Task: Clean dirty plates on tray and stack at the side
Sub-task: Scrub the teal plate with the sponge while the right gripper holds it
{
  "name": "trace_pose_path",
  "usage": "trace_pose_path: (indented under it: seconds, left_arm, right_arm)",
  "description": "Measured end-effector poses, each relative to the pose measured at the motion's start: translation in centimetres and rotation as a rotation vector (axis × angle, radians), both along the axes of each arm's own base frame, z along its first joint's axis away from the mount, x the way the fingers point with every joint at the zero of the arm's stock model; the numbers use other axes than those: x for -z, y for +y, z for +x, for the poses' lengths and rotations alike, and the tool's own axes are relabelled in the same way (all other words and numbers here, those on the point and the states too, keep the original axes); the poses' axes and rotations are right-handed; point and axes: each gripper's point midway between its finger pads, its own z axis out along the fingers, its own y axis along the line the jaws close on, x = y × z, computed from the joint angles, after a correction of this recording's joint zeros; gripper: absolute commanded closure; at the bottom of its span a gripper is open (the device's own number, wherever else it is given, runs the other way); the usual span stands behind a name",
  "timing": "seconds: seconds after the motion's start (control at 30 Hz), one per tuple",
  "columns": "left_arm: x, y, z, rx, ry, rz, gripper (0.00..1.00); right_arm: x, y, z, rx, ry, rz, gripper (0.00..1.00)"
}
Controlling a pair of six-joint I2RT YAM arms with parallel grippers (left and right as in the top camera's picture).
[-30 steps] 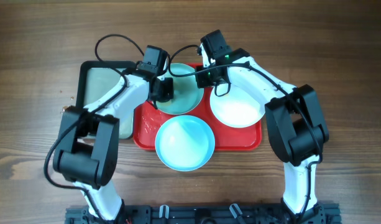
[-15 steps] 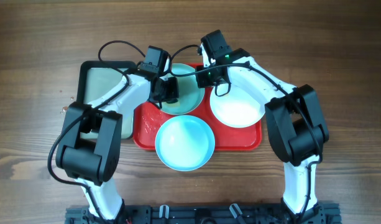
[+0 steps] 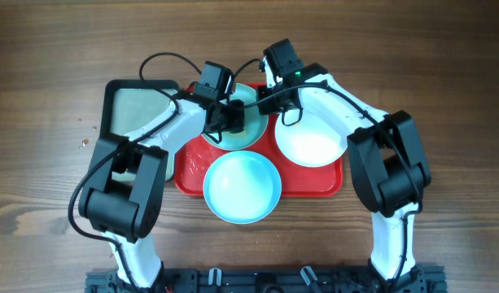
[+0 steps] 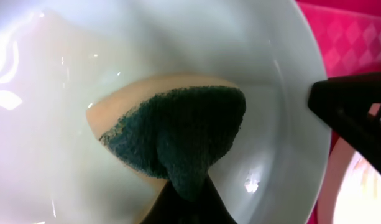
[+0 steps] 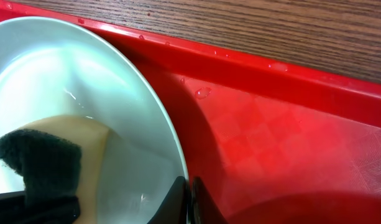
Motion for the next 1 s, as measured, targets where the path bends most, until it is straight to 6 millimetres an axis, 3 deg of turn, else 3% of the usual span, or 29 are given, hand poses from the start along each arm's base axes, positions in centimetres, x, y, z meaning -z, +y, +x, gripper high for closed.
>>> trace_pose_path:
  seconds: [0.13,0.3,0.33,0.5,0.6,0.63,0.73,0.87,1.0]
  left_arm:
    - [-0.5,0.2,0.1,-0.006,-0.007,-0.002,0.96]
    - [-5.0,2.9,0.8,-0.074,-0.110,0.082,0.96]
    - [-5.1,3.6,0.7,-0.089,-0.113,0.118,0.96]
    - [-3.2,5.7,0.6,-0.128,-0.087,0.241,0.96]
    - [-0.6,6.0,0.4,-0.126,-0.043,0.273,0.96]
    - [0.3,5.9,0.4,-0.123,-0.032,0.274,0.96]
    - [0.2,4.9,0.8,-0.109,-0.037,0.210,0.96]
    - [-0.1,2.1,1.3,-0.056,-0.048,0.072,0.96]
    - [-0.3,-0.3,0.5,-0.004,-0.036,0.009,0.96]
  right_arm:
    - [0.0,0.1,-0.1,-0.003,0.003,0.006,0.96]
    - [-0.1,0.5,-0.2,-0.012,0.008,0.020,0.96]
    - [-0.1,0.5,-0.2,-0.012,0.008,0.019,0.96]
    - [-0.1,0.5,-0.2,-0.012,0.008,0.019,0.96]
    - [-0.1,0.5,-0.2,-0.012,0.008,0.020,0.96]
    - [-0.1,0.5,-0.3,-0.012,0.009,0.019,0.96]
    - [-0.1,0.4,-0.2,-0.010,0.009,0.018,0.96]
    - [-0.1,0.4,-0.2,-0.010,0.008,0.018,0.96]
    - [-0.1,0.4,-0.2,-0.010,0.009,0.019,0.96]
